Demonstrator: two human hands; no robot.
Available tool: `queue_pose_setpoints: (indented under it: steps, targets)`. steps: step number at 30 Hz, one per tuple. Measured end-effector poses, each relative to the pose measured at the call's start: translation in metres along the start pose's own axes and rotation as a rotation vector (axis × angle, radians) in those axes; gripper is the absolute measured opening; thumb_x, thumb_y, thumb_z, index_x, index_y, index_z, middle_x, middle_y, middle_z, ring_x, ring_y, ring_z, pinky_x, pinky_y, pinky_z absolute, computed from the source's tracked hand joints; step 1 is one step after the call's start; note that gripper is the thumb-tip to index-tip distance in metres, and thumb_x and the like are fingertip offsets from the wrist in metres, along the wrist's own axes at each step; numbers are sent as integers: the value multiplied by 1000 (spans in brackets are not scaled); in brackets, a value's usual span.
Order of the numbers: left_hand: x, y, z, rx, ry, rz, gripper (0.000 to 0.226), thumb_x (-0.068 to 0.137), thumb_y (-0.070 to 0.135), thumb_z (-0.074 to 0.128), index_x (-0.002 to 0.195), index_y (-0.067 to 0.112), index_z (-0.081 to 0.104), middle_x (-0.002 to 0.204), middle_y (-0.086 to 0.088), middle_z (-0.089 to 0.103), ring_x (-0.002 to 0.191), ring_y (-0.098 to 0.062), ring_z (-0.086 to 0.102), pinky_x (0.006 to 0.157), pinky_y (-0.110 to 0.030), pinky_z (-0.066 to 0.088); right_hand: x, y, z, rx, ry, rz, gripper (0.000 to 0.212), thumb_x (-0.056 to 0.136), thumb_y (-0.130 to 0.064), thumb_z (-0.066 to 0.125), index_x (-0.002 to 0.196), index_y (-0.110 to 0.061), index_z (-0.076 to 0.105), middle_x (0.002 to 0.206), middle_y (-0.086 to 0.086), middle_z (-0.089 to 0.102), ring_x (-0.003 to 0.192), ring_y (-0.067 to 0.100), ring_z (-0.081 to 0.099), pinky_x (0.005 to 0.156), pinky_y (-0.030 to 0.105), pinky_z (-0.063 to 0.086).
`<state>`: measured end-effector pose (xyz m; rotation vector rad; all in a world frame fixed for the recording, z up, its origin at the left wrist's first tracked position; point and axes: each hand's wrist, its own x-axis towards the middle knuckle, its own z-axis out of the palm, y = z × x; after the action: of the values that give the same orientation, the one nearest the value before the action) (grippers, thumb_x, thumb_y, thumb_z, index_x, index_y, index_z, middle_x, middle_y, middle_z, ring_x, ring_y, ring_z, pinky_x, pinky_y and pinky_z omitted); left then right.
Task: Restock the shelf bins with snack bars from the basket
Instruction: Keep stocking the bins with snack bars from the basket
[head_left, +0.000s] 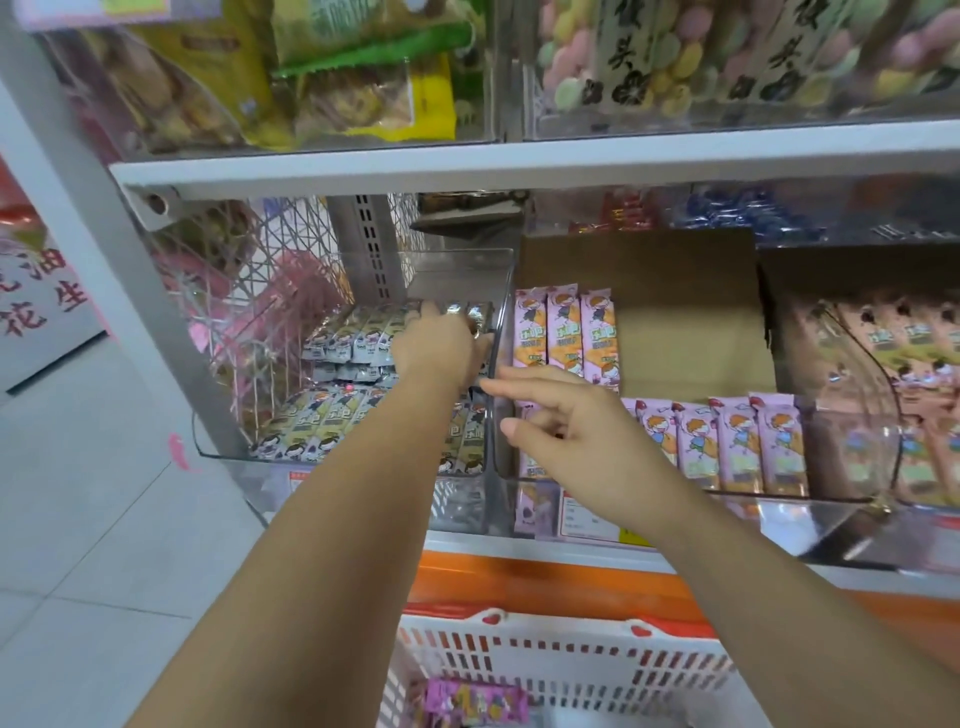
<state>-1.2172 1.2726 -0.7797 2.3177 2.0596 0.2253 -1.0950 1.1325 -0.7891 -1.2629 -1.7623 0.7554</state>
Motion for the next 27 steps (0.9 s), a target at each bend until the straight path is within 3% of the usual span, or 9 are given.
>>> queue_pose_setpoints:
  steps: [5, 9, 13, 17, 21, 23, 27]
  targets:
    - [-11, -11, -7, -97, -3, 35, 46, 100, 37, 37, 145, 26, 35, 142, -18, 29, 129, -39, 34, 100, -49, 38, -1, 1, 0, -29, 0, -29, 39, 93, -11, 56, 124, -33, 60, 139, -15, 46, 61, -2, 54, 82, 14, 45]
    - [-61, -29, -9, -452, 267, 105, 39, 97, 27, 47, 137, 25, 49, 131, -10, 45, 113, -27, 51, 93, -43, 46, -12, 4, 10, -230, 200, -223, 31, 89, -7, 58, 113, -23, 69, 118, -12, 60, 102, 0, 56, 96, 18, 42]
    - [-149, -55, 5, -641, 544, 183, 28, 94, 15, 48, 118, 19, 62, 106, 6, 57, 85, -3, 51, 74, -26, 45, -33, -3, 18, -365, 239, -497, 17, 82, -5, 57, 90, -9, 72, 87, 2, 68, 80, 15, 60, 75, 25, 49]
    - [-219, -99, 59, -587, 491, 129, 29, 88, 25, 43, 103, 20, 67, 94, 6, 62, 79, -8, 53, 67, -28, 43, -65, 5, 43, -453, -38, -499, 19, 85, -15, 53, 89, -11, 71, 84, 1, 69, 76, 14, 59, 72, 22, 46]
    - [-266, -143, 125, -404, 241, 93, 32, 82, 25, 41, 96, 21, 69, 93, 1, 65, 85, -20, 62, 72, -28, 45, -91, 34, 72, -795, -780, -67, 28, 92, -25, 51, 117, -17, 63, 118, 3, 64, 105, 22, 58, 89, 33, 47]
    - [-284, -159, 151, -387, 142, 72, 35, 80, 22, 38, 95, 22, 70, 95, 2, 64, 89, -23, 62, 75, -29, 48, -97, 46, 83, -870, -1024, 150, 38, 94, -28, 51, 129, -16, 55, 130, 6, 57, 113, 23, 55, 95, 31, 45]
    - [-305, -169, 185, -391, 105, 41, 36, 80, 18, 37, 95, 20, 70, 104, 1, 61, 96, -26, 59, 83, -31, 49, -102, 64, 107, -843, -1086, 306, 42, 95, -26, 53, 135, -14, 49, 136, 6, 50, 117, 24, 52, 92, 28, 42]
